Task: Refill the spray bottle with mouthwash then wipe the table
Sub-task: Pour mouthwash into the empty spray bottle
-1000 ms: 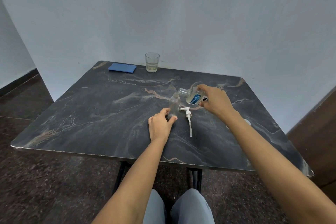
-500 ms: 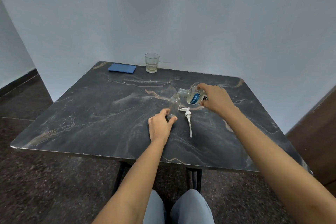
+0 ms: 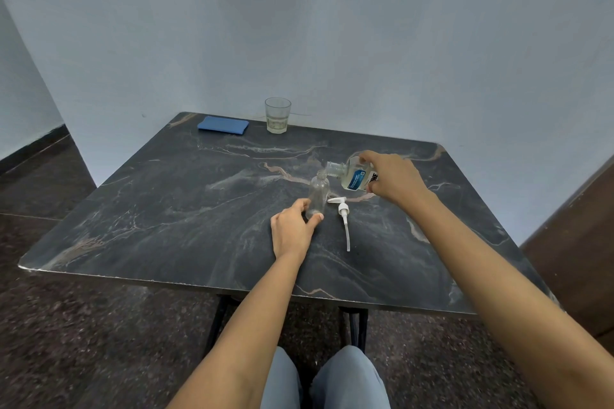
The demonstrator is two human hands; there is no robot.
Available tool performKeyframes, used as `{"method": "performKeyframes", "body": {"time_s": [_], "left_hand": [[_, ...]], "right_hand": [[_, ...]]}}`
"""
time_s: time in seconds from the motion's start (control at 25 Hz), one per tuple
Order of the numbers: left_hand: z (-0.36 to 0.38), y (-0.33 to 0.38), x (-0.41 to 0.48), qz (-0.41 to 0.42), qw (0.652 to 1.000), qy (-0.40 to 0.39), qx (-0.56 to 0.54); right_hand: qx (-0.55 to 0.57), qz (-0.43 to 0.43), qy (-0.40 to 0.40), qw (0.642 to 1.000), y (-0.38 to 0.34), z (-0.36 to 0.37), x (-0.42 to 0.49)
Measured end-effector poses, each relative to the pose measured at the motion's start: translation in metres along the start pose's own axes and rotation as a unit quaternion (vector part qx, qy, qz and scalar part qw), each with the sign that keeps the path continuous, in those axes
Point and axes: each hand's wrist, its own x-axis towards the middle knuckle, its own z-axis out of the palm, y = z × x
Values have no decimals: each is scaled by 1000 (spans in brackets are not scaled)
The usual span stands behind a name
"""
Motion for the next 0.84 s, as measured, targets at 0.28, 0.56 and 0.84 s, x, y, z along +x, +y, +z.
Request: {"method": "performKeyframes", "body": {"time_s": [0.28,0.56,0.84], "left_hand": [[0,0,0,-3,1000,3,0],[1,0,1,0,1000,2,3],[1,-1,1,-5,1000,2,2]], "right_hand": [[-4,2,4,1000,0,1,2],[-1,5,1,1000,1,2,4],[-11,8,-4,1000,1,0,5]]}}
